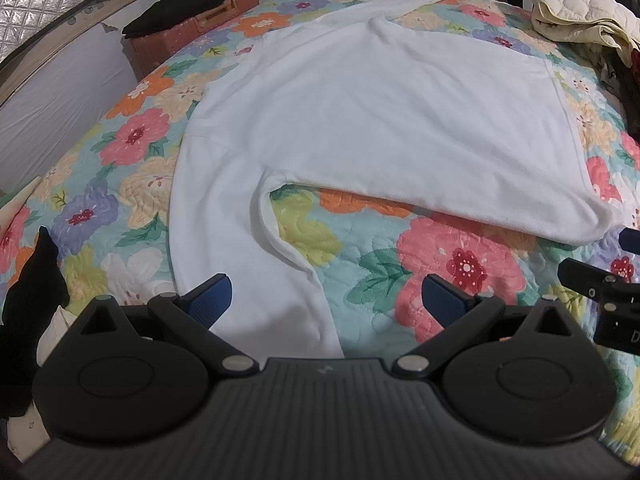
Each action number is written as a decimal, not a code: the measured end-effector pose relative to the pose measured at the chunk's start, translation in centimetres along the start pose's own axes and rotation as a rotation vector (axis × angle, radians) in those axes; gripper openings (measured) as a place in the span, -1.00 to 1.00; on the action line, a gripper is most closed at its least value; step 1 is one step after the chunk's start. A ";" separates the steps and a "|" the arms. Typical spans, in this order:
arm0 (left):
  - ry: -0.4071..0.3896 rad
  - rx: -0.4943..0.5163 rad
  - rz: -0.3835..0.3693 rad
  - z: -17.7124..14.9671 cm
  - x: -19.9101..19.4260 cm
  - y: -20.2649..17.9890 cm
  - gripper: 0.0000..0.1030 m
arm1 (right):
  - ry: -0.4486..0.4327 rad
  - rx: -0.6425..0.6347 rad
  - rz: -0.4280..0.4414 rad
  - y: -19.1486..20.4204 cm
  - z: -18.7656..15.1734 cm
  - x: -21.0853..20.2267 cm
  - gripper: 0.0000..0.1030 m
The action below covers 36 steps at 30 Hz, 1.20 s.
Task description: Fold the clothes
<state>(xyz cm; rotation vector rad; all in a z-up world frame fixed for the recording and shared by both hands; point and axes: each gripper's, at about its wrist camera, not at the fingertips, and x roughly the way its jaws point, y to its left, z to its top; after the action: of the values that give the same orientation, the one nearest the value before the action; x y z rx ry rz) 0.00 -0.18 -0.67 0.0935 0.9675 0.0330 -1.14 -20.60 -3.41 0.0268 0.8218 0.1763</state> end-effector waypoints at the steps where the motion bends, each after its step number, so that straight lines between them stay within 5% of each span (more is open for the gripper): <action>1: 0.000 0.000 0.000 0.0 0.0 0.0 1.00 | 0.000 0.000 0.000 0.0 0.0 0.0 0.74; 14: -0.028 0.047 0.025 0.1 0.2 0.8 1.00 | 0.008 -0.012 0.021 -0.2 -0.1 0.3 0.74; 23: 0.025 -0.059 -0.008 -0.1 2.5 6.1 1.00 | 0.044 -0.078 0.291 1.1 -0.5 2.6 0.74; 30: 0.080 -0.108 0.016 -1.2 4.9 8.6 1.00 | 0.282 -0.179 0.604 5.7 -2.6 6.3 0.71; 36: 0.113 -0.114 0.048 -1.5 6.1 9.6 1.00 | 0.362 -0.228 0.688 7.1 -3.0 7.3 0.63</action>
<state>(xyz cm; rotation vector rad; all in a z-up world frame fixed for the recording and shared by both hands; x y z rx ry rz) 2.42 9.94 -5.61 0.0099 1.0740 0.1385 0.56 -12.52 -10.11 0.0640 1.1262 0.9442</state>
